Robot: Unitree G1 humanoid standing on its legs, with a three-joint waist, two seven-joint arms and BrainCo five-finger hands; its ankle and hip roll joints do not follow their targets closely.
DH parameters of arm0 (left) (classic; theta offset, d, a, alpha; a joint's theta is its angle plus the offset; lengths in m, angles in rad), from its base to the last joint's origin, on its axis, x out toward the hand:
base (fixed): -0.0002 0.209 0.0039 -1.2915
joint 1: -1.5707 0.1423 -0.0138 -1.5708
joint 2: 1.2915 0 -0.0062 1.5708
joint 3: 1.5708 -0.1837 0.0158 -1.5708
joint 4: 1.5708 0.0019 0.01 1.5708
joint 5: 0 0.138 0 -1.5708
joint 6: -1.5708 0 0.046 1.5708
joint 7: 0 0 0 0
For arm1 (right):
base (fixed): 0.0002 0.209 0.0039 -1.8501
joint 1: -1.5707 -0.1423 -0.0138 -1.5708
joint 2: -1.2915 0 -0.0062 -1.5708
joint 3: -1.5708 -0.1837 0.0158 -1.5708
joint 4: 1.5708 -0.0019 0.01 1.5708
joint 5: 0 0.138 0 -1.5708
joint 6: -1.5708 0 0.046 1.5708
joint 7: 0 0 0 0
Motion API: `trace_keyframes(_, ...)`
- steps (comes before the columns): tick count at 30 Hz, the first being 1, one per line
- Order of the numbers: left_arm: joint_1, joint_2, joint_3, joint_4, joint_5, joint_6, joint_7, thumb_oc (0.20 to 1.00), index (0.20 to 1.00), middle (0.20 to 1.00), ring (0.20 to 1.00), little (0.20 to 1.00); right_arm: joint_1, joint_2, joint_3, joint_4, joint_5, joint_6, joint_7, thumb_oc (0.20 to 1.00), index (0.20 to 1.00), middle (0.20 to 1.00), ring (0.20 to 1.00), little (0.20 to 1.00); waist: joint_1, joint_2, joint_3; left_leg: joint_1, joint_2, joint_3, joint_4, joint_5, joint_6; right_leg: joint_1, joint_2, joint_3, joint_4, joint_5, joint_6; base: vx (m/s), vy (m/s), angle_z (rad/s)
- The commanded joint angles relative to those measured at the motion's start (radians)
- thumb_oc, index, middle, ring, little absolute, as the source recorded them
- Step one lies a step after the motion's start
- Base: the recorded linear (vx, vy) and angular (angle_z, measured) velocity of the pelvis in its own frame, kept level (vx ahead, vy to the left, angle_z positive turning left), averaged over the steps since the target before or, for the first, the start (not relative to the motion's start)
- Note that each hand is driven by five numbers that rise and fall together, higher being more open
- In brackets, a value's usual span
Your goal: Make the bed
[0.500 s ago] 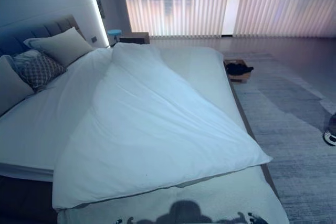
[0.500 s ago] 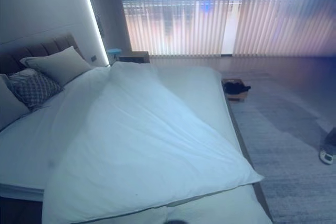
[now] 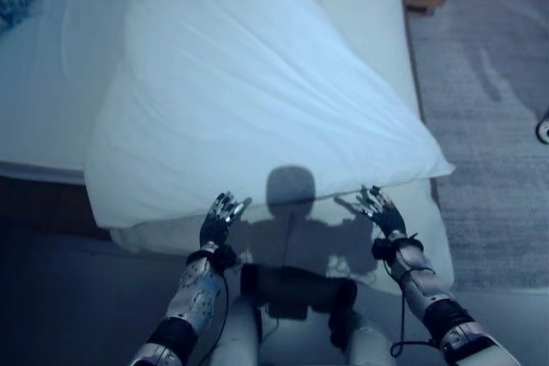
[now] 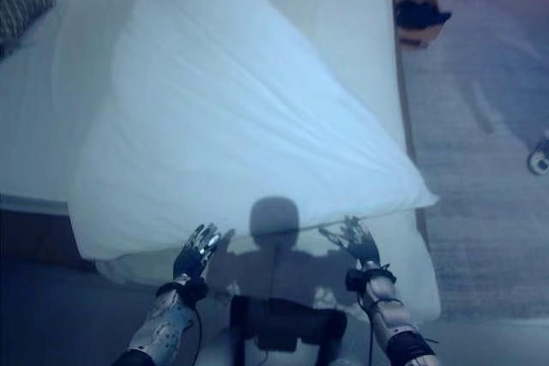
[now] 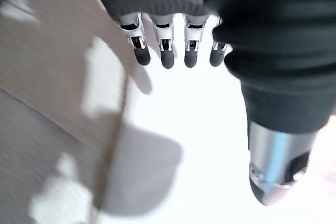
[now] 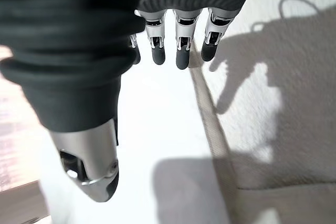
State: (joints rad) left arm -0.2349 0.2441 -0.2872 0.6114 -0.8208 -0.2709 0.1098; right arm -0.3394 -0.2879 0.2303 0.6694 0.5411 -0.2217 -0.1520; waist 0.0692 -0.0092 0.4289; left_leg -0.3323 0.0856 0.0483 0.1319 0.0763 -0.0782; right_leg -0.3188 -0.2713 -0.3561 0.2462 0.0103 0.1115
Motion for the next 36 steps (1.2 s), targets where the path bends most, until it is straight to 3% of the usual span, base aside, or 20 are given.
trace_keyframes(1, -0.003, -0.026, 0.009, -0.066, -0.089, -0.055, 0.022, 1.0, 1.0, 1.0, 1.0, 1.0, 0.022, 0.029, -0.005, -0.098, 0.102, -0.082, -0.018, 1.0, 1.0, 1.0, 1.0, 1.0, 0.002, -0.033, -0.026, -0.009, 0.027, -0.027, 0.053, -0.049, 0.017, 0.013, -0.054, 0.008, -0.054, 0.082, 0.065, 0.0, 0.0, 0.0)
trace_keyframes(10, -0.098, -0.08, -0.009, -0.13, -0.247, -0.092, 0.058, 1.0, 1.0, 1.0, 1.0, 1.0, -0.033, 0.091, -0.01, -0.149, 0.277, -0.136, -0.071, 1.0, 1.0, 1.0, 1.0, 1.0, -0.011, -0.038, 0.048, -0.152, 0.016, -0.033, 0.146, -0.063, 0.019, -0.116, -0.065, 0.027, 0.018, 0.079, 0.057, -0.06, -0.018, 0.03)
trace_keyframes(11, -0.1, -0.087, -0.023, -0.167, -0.266, -0.093, 0.061, 1.0, 1.0, 1.0, 1.0, 1.0, -0.038, 0.101, -0.013, -0.168, 0.297, -0.146, -0.084, 1.0, 1.0, 1.0, 1.0, 1.0, -0.009, -0.035, 0.063, -0.172, 0.023, -0.039, 0.172, -0.095, 0.015, -0.141, -0.063, 0.037, 0.049, 0.053, 0.068, 0.0, 0.0, 0.0)
trace_keyframes(25, -0.151, -0.155, -0.106, -0.216, -0.414, -0.121, 0.075, 1.0, 1.0, 1.0, 1.0, 1.0, -0.115, 0.163, -0.038, -0.198, 0.439, -0.223, -0.142, 1.0, 1.0, 1.0, 1.0, 1.0, -0.013, -0.049, 0.09, -0.339, 0.009, -0.057, 0.248, -0.113, 0.023, -0.291, -0.075, 0.038, 0.121, 0.043, 0.066, -0.01, -0.011, 0.02)
trace_keyframes(31, -0.24, -0.19, -0.063, -0.216, -0.474, -0.172, 0.073, 1.0, 1.0, 1.0, 1.0, 1.0, -0.199, 0.202, -0.047, -0.229, 0.642, -0.287, -0.058, 1.0, 1.0, 1.0, 1.0, 1.0, -0.009, -0.053, 0.091, -0.422, 0.009, -0.072, 0.262, -0.108, 0.019, -0.374, -0.067, 0.034, 0.147, 0.037, 0.067, 0.0, -0.009, 0.01)
trace_keyframes(36, -0.292, -0.197, -0.053, -0.226, -0.482, -0.196, 0.07, 1.0, 1.0, 1.0, 1.0, 1.0, -0.246, 0.217, -0.061, -0.233, 0.823, -0.301, 0.057, 1.0, 1.0, 1.0, 1.0, 1.0, -0.01, -0.052, 0.091, -0.476, 0.008, -0.079, 0.274, -0.106, 0.016, -0.431, -0.07, 0.032, 0.169, 0.036, 0.068, 0.0, 0.0, 0.0)
